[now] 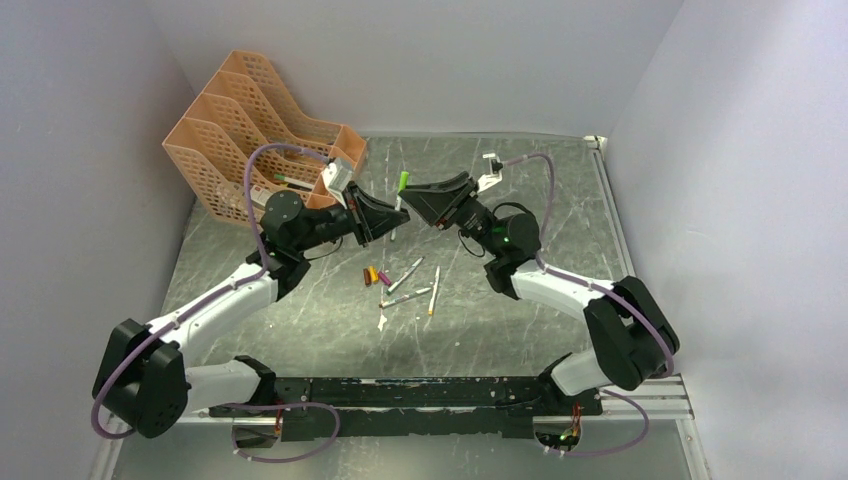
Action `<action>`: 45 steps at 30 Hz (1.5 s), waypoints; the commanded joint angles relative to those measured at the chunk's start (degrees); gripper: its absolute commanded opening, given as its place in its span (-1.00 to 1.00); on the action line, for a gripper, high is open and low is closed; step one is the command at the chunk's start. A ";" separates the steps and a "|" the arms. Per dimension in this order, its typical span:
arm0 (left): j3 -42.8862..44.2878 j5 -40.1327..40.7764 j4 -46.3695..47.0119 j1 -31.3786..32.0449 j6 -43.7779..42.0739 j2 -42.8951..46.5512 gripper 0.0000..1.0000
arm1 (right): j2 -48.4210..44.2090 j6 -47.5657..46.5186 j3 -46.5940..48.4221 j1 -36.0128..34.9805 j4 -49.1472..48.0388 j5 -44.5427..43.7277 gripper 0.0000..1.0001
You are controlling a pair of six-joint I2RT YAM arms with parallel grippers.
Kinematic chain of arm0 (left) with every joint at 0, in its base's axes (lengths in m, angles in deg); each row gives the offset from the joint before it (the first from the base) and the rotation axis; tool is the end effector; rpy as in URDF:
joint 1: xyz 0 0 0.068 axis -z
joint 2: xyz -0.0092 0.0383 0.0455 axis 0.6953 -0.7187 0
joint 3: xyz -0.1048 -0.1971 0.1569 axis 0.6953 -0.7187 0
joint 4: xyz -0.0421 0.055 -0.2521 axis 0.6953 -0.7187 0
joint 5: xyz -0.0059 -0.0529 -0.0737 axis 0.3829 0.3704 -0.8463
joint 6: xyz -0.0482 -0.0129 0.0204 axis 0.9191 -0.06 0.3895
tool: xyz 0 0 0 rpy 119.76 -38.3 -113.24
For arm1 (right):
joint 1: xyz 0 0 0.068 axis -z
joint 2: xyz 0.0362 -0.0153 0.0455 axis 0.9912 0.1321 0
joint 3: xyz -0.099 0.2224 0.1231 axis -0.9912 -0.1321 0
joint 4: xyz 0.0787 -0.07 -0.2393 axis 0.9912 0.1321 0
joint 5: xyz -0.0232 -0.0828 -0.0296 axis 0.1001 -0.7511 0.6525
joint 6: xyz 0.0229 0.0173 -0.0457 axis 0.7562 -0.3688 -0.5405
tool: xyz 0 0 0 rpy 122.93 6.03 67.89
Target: Insert the pens into the pen caps
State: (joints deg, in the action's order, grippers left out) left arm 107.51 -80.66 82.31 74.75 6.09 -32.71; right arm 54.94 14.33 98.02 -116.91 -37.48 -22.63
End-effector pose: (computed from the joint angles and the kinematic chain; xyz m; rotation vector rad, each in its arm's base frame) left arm 0.2230 -0.1577 0.3184 0.5929 1.4723 -1.3154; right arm 0.2395 0.1807 0.3107 -0.1525 1.2082 1.6332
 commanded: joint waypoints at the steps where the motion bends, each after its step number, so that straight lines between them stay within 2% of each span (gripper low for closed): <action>1: 3.41 0.66 -3.39 0.23 -7.83 2.81 -0.87 | -1.98 -0.61 -0.31 0.04 1.67 3.66 -0.22; 3: 3.79 0.15 -4.99 0.24 -8.30 2.69 -0.86 | -2.97 -1.30 -0.19 0.20 2.70 3.62 -0.04; 8: 4.05 -0.32 -6.61 0.19 -9.45 2.67 -0.86 | -5.68 -4.19 0.12 0.16 7.06 3.40 0.23; 13: 5.65 0.30 -13.20 0.52 -15.72 3.58 -0.87 | -10.33 -12.79 3.47 0.19 20.94 0.60 0.45; 19: 4.65 0.23 -12.57 0.93 -17.04 4.71 -0.86 | -9.87 -17.10 9.37 0.16 31.02 -0.34 0.42; 28: 5.44 -0.11 -13.45 1.76 -17.55 4.25 -0.86 | -8.38 -17.17 11.48 -0.02 33.82 -0.47 0.32; 33: 6.08 0.47 -14.09 1.82 -17.02 3.62 -0.86 | -8.34 -17.06 11.84 -0.27 33.88 -0.10 0.21; 41: 7.50 2.09 -17.13 2.56 -17.78 2.67 -0.86 | -8.56 -17.47 10.73 -0.59 34.04 -0.15 -0.15; 42: 7.48 2.28 -17.31 2.65 -17.82 2.53 -0.86 | -8.60 -17.56 10.73 -0.65 34.14 -0.28 -0.27; 45: 7.71 2.95 -17.98 3.04 -17.91 2.29 -0.86 | -8.62 -17.91 10.62 -0.78 34.99 -0.46 -0.88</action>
State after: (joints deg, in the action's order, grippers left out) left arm 112.73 -78.19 64.74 76.69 -10.61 -30.31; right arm 46.61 -2.59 108.07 -117.50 -3.80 -22.58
